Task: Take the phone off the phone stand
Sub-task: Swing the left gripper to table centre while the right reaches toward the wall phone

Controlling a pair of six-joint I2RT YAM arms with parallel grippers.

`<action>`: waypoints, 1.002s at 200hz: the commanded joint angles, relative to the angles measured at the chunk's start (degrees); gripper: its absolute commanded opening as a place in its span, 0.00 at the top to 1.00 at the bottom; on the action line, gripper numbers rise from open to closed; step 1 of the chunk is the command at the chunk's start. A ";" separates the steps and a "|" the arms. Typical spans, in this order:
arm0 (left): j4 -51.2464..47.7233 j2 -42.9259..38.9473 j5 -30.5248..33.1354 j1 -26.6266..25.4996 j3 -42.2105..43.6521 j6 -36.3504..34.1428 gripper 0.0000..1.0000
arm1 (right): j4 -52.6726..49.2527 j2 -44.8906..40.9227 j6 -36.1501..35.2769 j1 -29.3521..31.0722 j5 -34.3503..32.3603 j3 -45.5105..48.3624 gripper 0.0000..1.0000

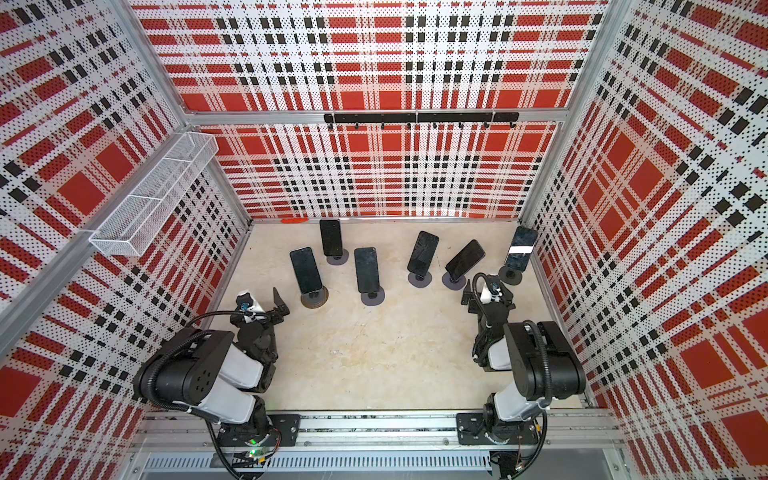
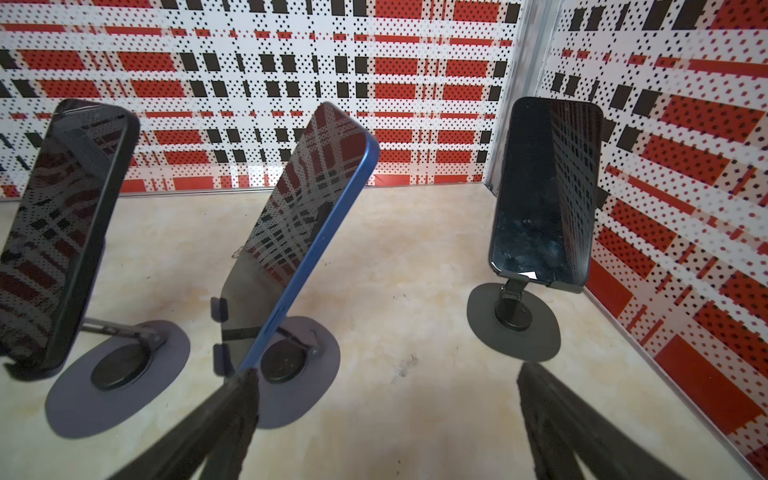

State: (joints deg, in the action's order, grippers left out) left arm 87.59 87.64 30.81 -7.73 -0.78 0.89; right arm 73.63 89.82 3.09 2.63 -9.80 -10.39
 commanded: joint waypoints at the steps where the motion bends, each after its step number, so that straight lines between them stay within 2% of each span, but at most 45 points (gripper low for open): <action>1: 8.25 -7.55 9.39 -3.97 -0.16 -5.88 0.02 | 6.06 0.49 -1.35 0.55 1.80 0.63 0.00; 21: -1.38 -15.67 10.15 -5.97 -1.96 -7.16 0.02 | 9.42 0.65 -1.72 0.55 2.82 2.19 0.00; 39: -12.07 -22.78 11.72 -8.74 -3.81 -4.27 0.02 | 14.30 0.85 -1.15 0.53 1.48 4.51 0.00; 52: -19.73 -27.31 10.81 -9.85 -4.55 -1.68 0.02 | 15.75 0.12 -0.56 0.54 0.24 5.48 0.00; 63: -22.35 -29.32 9.02 -11.28 -4.71 -1.66 0.02 | 15.86 -1.25 -0.66 0.55 0.31 6.11 0.00; 73: -24.45 -29.96 11.46 -14.91 -6.01 -2.51 0.02 | 14.93 -3.05 -0.79 0.53 0.44 6.51 0.00; 98: -28.19 -27.12 21.46 -28.13 -11.64 -9.51 0.02 | 11.57 -8.43 0.29 0.55 -1.71 7.71 0.00; 119: -29.17 -22.93 26.58 -36.87 -13.98 -7.76 0.02 | 6.54 -14.03 -0.07 0.55 -0.19 7.69 0.00; 139: -29.87 -18.56 32.88 -44.93 -17.54 -6.52 0.02 | -5.77 -22.61 1.27 0.61 3.42 5.65 0.00; 166: -33.28 -12.11 31.40 -52.00 -23.55 -4.98 0.02 | -35.93 -33.71 2.64 0.58 8.83 -3.88 0.00; 182: -37.93 -8.56 28.37 -53.58 -26.33 -0.38 0.02 | -54.17 -35.20 7.91 0.62 3.50 -12.76 0.00; 200: -39.43 -3.68 26.79 -55.30 -28.34 0.42 0.02 | -69.88 -32.12 12.71 0.51 -3.09 -22.79 0.00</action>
State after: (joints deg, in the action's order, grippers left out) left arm 53.08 79.15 58.48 -61.10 -26.72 -2.09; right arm 34.57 55.94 8.82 2.63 -6.17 -23.00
